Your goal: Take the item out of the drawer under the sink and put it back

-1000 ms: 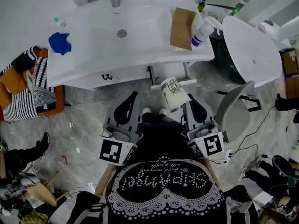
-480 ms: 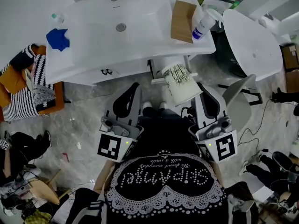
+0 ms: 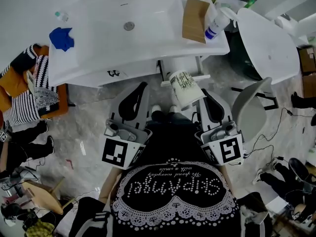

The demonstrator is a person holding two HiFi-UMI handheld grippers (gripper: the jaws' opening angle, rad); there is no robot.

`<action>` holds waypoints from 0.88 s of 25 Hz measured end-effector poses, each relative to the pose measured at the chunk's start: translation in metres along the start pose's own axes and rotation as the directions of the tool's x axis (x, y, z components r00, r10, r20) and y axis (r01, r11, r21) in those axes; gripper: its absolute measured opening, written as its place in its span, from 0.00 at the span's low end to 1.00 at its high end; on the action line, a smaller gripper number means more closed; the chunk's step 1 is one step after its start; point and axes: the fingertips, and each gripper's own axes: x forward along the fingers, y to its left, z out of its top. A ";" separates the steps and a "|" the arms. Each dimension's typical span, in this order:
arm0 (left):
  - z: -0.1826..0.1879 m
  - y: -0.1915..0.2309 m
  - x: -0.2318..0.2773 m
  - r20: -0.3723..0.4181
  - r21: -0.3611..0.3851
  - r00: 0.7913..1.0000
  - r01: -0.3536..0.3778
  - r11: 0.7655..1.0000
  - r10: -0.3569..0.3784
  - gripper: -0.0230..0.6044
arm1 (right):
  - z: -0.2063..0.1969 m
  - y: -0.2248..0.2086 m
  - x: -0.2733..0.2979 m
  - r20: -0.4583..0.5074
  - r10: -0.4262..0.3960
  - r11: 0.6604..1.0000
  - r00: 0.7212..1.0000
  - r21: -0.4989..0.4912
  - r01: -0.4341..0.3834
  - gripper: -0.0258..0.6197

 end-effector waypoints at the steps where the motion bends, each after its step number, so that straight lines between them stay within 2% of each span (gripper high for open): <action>1: 0.001 -0.001 0.000 0.005 0.005 1.000 0.004 1.000 -0.004 0.04 | 0.002 0.000 0.000 0.018 0.007 1.000 1.000 -0.015 -0.006 0.08; 3: -0.002 -0.001 -0.001 -0.017 -0.014 1.000 -0.007 1.000 0.006 0.04 | 0.003 0.000 0.000 0.025 0.008 1.000 1.000 -0.014 -0.008 0.08; 5: -0.006 -0.001 -0.002 -0.046 -0.039 0.999 -0.018 0.999 0.017 0.04 | -0.002 0.001 -0.001 -0.007 0.003 1.000 1.000 0.008 -0.003 0.08; 7: -0.006 -0.002 -0.004 -0.041 -0.032 0.999 -0.008 0.999 0.007 0.04 | -0.006 0.003 -0.002 -0.037 -0.001 1.000 0.999 0.024 0.002 0.08; 11: -0.009 -0.002 -0.007 -0.058 -0.024 0.998 -0.004 1.000 0.003 0.04 | -0.004 0.004 -0.002 -0.010 0.004 1.000 1.000 0.007 -0.004 0.08; 14: -0.010 -0.004 -0.006 -0.083 -0.013 0.997 -0.009 1.000 0.008 0.04 | -0.008 0.004 -0.004 -0.031 0.000 1.000 1.000 0.007 0.001 0.08; 16: -0.006 -0.006 -0.006 -0.058 -0.006 0.998 0.007 1.000 -0.008 0.04 | -0.009 0.003 -0.005 -0.040 -0.004 1.000 0.999 0.013 0.005 0.08; 18: -0.004 -0.007 -0.006 -0.042 -0.037 0.999 0.008 0.999 -0.009 0.04 | -0.012 0.002 -0.005 -0.055 -0.009 1.000 0.998 0.027 0.010 0.08; 22: -0.005 -0.006 -0.008 -0.029 -0.044 0.999 0.012 0.999 -0.014 0.04 | -0.004 0.000 -0.005 0.014 0.005 1.000 1.000 -0.020 -0.005 0.08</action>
